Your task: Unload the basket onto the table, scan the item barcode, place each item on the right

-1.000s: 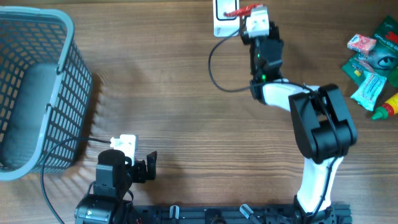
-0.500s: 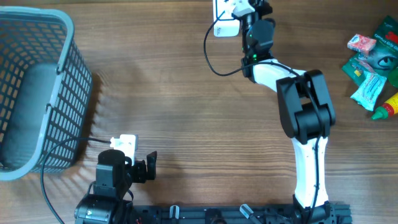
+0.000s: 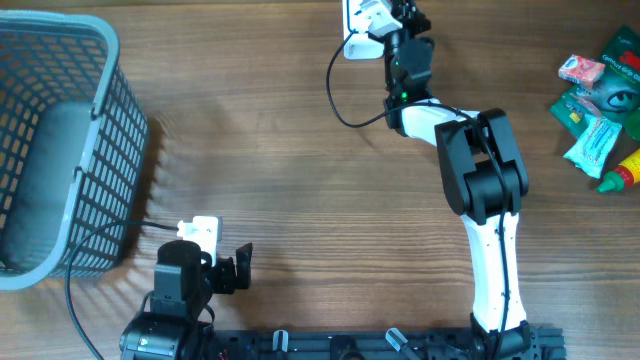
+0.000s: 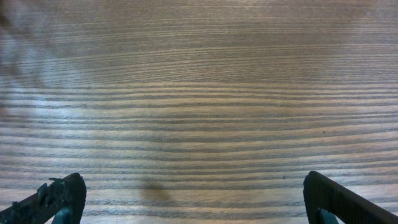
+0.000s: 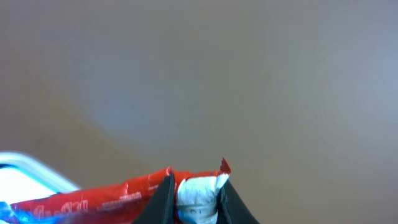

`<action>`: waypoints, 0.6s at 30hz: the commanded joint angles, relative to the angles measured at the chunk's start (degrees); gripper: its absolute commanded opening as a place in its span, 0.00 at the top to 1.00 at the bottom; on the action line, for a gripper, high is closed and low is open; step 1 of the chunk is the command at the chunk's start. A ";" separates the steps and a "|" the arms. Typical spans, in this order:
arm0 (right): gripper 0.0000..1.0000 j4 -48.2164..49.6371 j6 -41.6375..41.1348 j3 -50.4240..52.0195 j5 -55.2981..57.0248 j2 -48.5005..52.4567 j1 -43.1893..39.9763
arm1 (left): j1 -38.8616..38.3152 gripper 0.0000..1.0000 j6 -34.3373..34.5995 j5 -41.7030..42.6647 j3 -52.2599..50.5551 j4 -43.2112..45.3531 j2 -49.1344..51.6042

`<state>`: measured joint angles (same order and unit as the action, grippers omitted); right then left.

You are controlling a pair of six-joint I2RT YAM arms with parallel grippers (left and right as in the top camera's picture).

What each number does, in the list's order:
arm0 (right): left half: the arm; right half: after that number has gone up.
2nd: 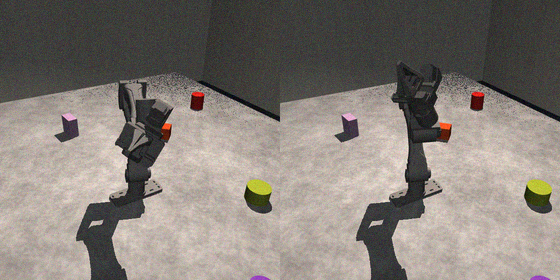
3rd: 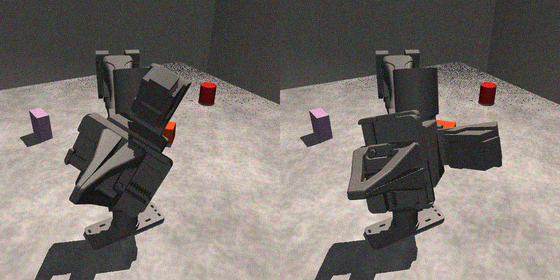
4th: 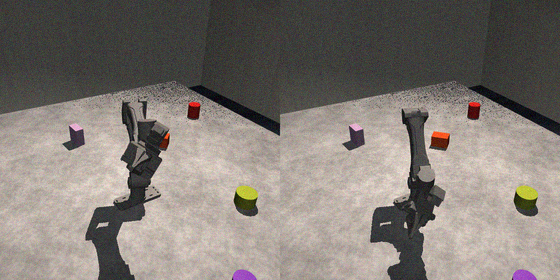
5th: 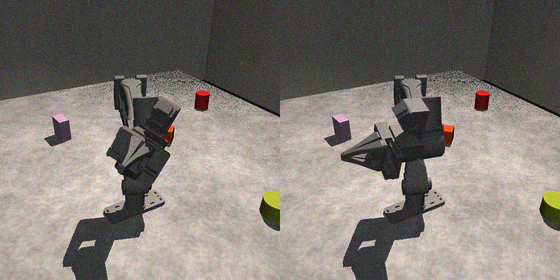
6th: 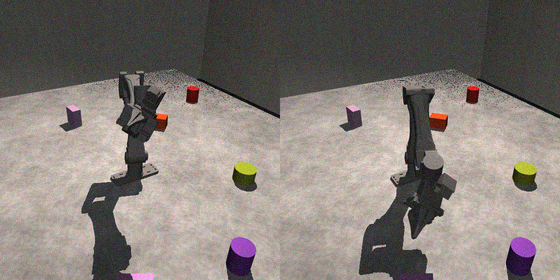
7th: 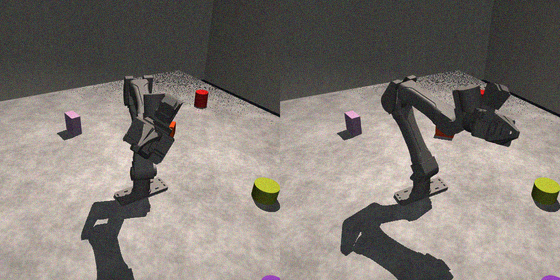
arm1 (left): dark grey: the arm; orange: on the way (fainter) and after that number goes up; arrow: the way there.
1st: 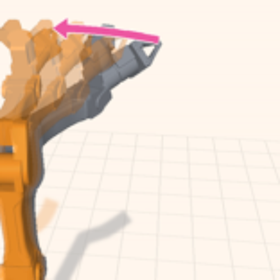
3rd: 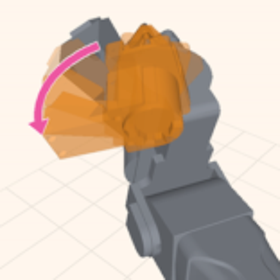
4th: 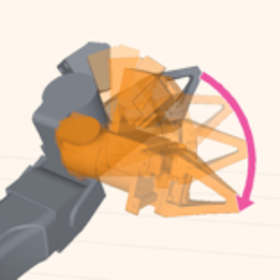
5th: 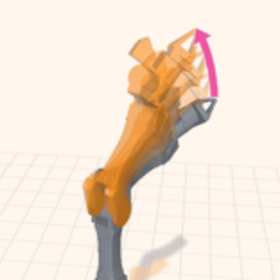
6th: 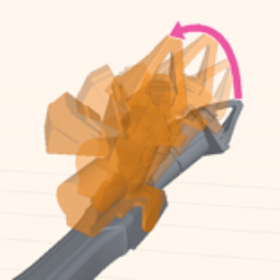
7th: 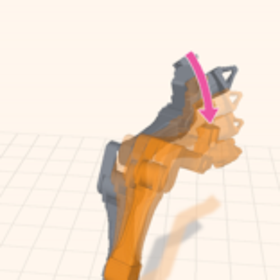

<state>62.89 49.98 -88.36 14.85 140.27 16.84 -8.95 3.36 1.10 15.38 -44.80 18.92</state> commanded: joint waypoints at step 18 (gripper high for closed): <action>0.96 9.20 -2.10 -0.28 16.28 -1.01 2.91 | -0.31 0.00 0.13 -0.57 -0.07 0.15 -0.04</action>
<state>73.21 49.34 -88.29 23.46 141.29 20.45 -8.95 3.36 1.10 15.38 -44.77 18.92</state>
